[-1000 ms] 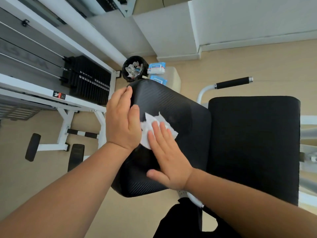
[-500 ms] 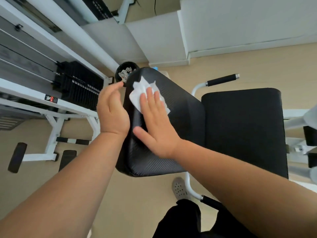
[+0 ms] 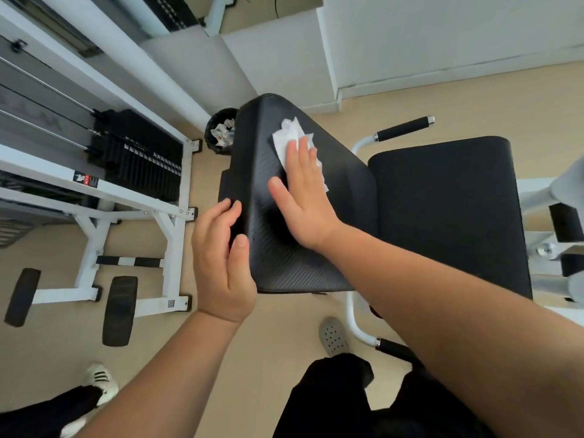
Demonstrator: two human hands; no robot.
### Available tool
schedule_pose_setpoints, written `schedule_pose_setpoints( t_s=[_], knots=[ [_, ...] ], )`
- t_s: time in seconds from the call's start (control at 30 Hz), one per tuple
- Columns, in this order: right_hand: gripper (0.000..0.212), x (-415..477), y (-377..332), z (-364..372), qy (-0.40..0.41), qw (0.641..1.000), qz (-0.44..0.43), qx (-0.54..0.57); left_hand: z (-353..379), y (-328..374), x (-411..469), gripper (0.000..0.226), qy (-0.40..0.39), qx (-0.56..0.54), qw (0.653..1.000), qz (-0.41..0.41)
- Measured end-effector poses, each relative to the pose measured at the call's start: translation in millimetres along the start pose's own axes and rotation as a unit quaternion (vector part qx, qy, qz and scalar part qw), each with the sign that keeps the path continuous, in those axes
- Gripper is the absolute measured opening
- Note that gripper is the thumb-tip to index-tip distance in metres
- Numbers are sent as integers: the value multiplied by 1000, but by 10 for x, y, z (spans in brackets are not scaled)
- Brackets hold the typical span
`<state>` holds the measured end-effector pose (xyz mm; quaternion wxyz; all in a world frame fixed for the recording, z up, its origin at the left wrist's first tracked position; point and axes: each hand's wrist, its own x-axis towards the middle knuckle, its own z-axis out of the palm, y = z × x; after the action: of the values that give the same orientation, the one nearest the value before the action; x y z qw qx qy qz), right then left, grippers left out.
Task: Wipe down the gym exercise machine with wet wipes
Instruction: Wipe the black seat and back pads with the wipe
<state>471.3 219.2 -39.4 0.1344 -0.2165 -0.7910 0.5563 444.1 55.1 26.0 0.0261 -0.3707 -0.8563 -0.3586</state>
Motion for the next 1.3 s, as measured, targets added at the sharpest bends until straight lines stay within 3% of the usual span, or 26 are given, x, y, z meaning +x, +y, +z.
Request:
schedule_pose_setpoints(
  t_s=[0.1,0.2,0.3,0.43,0.47,0.63,0.7,0.77,0.83,0.93,0.97,1.0,1.1,1.17,1.23,1.3],
  knots=[
    [96,-490,-149,182,5,989,-146,-37,25,-61,-6,50,19,-22,999,32],
    [103,-1357,122,439,-31,982,-168,-78,37,-93,-17,55,19,-38,999,25],
    [105,-1741,486,513,-52,987,-95,-116,49,-114,-28,56,18,-45,998,27],
    [96,-1104,395,290,-5,994,109,30,61,-133,-21,53,21,-47,998,39],
    [97,-893,296,224,4,991,122,49,65,-140,-24,52,25,-47,998,44],
    [98,-879,-191,403,23,990,-132,-32,85,-171,-25,51,36,-44,997,45],
    [101,-1254,-68,532,14,985,-166,-42,83,-148,-24,51,35,-42,998,34],
    [100,-1574,270,603,18,989,-129,-68,72,-121,-24,50,28,-24,999,40],
    [97,-1664,608,592,15,997,-37,-70,44,-88,-13,50,7,1,999,36],
    [97,-1325,664,430,7,992,126,16,-31,25,23,51,-43,92,995,18],
    [98,-1150,580,362,4,989,143,41,-60,69,55,52,-58,133,989,14],
    [99,-1001,466,310,2,991,123,48,-83,117,102,55,-66,170,983,15],
    [102,-944,68,324,2,997,-71,-3,-31,284,324,61,-72,207,976,-11],
    [100,-1230,15,422,-4,988,-155,-18,103,375,437,65,-83,211,973,-53],
    [99,-1564,259,529,-11,986,-163,-39,199,405,462,64,-87,236,967,-48],
    [96,-1735,709,575,1,994,-98,-53,219,360,447,63,-83,245,965,-40]
  ],
)
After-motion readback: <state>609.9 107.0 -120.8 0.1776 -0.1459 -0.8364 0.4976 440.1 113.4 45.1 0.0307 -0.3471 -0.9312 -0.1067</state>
